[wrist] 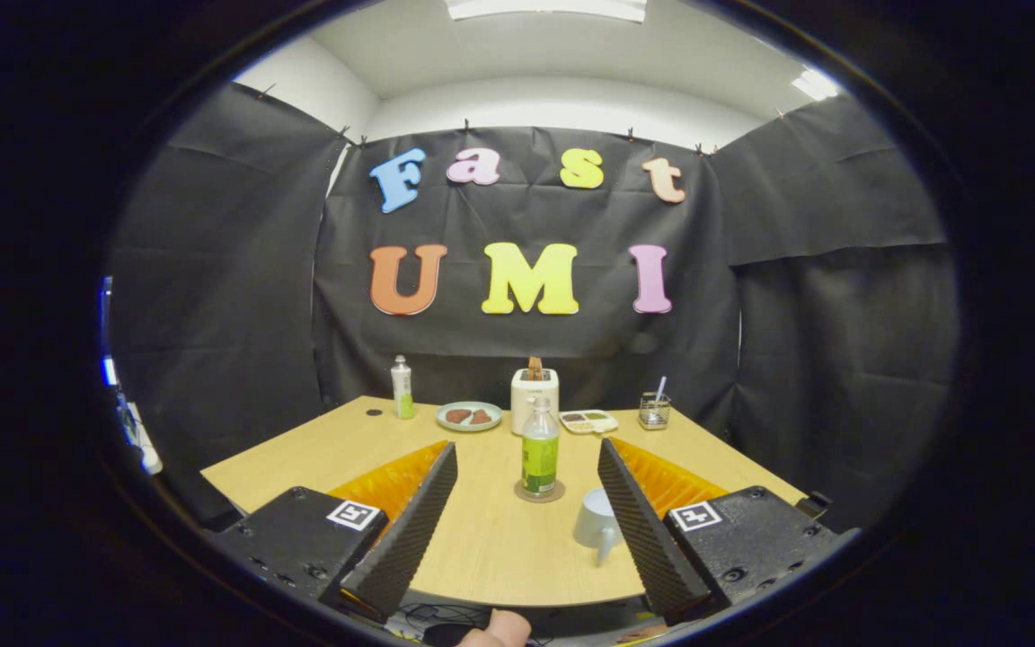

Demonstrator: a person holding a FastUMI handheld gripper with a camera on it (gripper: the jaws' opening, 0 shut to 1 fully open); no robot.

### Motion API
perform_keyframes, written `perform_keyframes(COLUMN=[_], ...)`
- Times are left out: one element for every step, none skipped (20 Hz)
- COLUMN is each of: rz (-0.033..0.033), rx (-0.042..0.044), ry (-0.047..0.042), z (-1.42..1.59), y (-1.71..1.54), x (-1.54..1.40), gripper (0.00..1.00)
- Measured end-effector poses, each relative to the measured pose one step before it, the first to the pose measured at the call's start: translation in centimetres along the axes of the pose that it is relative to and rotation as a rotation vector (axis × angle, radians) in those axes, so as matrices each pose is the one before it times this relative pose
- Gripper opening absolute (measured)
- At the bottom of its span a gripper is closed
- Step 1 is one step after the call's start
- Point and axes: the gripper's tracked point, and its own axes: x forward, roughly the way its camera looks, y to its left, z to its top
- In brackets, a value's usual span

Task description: Take the bottle from table, then pour the juice into the cup, finally place the bottle on the coaster

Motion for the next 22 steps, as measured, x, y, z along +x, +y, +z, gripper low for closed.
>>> perform_keyframes(rz=[0.00761, 0.01058, 0.00625, -0.00545, -0.01055, -0.00628, -0.00464, -0.00618, -0.00877, -0.00514, 0.00017, 0.00180, 0.00337, 0.00381, 0.00265, -0.00465, -0.00592, -0.00181, 0.00395, 0.00667, 0.00676, 0.00072], rx=[0.00103, 0.00629, 0.00837, 0.00569, 0.00454, 0.00545, 0.00669, 0.00603, 0.00524, 0.00112, -0.00064, -0.00185, -0.00412, -0.00333, -0.00511, -0.00411, 0.00128, 0.00751, 0.00587, 0.00184, -0.00566, -0.00673], ry=[0.00115, -0.00356, -0.00336, 0.00094, -0.00110, -0.00407, -0.00681, -0.00458, -0.00272, -0.00249, -0.00157, 0.00005, -0.00294, -0.00114, 0.00236, 0.00384, -0.00103, -0.00338, -0.00289, -0.00159, 0.00031, 0.00188], z=[-0.067, 0.077, -0.001, 0.049, -0.142, 0.114, 0.131, 0.070, 0.003, 0.011, 0.020, 0.074, -0.024, 0.062, -0.086, -0.035, -0.022, 0.138, 0.033, 0.057, -0.040, -0.040], y=[0.052, 0.157, -0.024, -0.247, -0.449, -0.271, -0.092, -0.222, -0.281, -0.166, 0.075, 0.103, 0.103, 0.186, 0.102, -0.041, -0.193, 0.054, 0.269, 0.241, 0.197, 0.029], x=[-0.014, 0.002, -0.015, -0.019, -0.012, -0.088, -0.104, -0.115, -0.070, 0.001, 0.013, -0.046, -0.012, 0.019, -0.032, 0.096, 0.006, 0.025, -0.023, 0.058, 0.010, 0.060], gripper=[1.00, 1.00, 1.00, 1.00, 1.00, 1.00, 1.00, 1.00, 1.00, 1.00, 1.00, 1.00, 1.00, 1.00, 1.00, 1.00, 1.00, 1.00, 1.00, 1.00, 1.00, 1.00])
